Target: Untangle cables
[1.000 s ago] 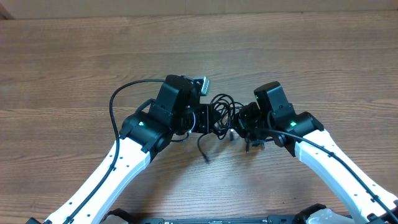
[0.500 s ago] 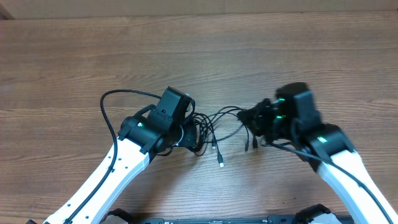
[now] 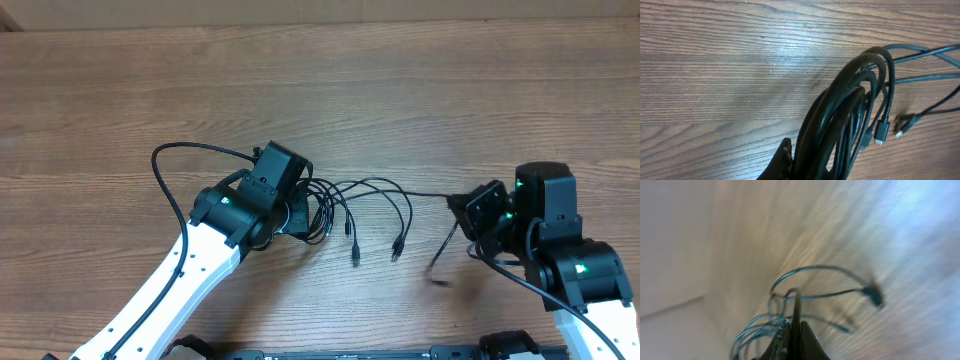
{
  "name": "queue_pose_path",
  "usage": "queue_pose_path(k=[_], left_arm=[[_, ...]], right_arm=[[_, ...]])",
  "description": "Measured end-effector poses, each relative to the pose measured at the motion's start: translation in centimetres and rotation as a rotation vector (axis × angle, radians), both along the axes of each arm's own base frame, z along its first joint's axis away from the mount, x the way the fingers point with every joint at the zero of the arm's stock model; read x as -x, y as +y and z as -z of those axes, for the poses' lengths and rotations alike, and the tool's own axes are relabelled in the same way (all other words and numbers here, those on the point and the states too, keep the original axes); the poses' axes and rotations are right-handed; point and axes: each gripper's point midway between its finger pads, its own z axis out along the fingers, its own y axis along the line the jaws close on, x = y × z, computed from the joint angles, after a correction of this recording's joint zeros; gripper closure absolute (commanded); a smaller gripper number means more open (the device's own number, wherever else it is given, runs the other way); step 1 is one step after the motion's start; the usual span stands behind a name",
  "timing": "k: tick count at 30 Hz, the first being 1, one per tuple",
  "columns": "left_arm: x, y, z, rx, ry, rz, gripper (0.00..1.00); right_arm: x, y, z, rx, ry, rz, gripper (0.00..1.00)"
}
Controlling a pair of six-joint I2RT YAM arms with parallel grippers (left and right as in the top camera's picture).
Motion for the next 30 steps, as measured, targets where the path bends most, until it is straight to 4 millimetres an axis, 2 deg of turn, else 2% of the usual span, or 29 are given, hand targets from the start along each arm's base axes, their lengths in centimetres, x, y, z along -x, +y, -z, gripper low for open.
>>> queue_pose_path(k=[4,7,9,13,16,18,21,25,27,29,30], left_arm=[[-0.1,-0.1,-0.2,-0.001,-0.007,0.012,0.96],[-0.8,-0.7,-1.8,0.012,-0.049,0.056,0.96],[-1.5,-1.3,-3.6,0.032,-0.095,0.087,0.96],[-2.5,-2.0,-8.6,0.075,-0.228,0.142,0.96],[-2.4,-1.9,-12.0,0.104,-0.323,0.168,0.96],[-2.1,-1.7,-13.3,0.116,-0.359,0.173,0.96],[-1.4,-1.1,-14.0,0.108,-0.379,0.179,0.96],[-1.0,-0.5,-13.6,0.079,-0.362,0.175,0.96],[-1.0,-0.3,-13.5,0.069,-0.359,0.171,0.96],[-1.0,-0.2,-13.5,0.064,-0.361,0.167,0.96],[-1.0,-0.2,-13.5,0.062,-0.361,0.167,0.96]], right_arm=[[1.0,-1.6,1.5,0.080,0.076,0.051,0.96],[1.4,-2.6,2.7,0.131,0.134,0.085,0.96],[1.3,-3.0,3.3,0.158,0.160,0.099,0.96],[1.1,-3.5,4.6,0.184,0.219,0.121,0.96],[0.9,-3.5,5.4,0.192,0.258,0.128,0.95],[0.9,-3.5,5.9,0.193,0.280,0.131,0.92],[0.6,-3.4,6.5,0.191,0.305,0.140,0.88],[-0.3,-3.0,6.4,0.165,0.280,0.137,0.87],[-0.7,-2.7,6.2,0.149,0.265,0.132,0.78],[-1.3,-2.3,5.9,0.121,0.243,0.132,0.53],[-1.7,-2.0,5.7,0.106,0.225,0.124,0.48]])
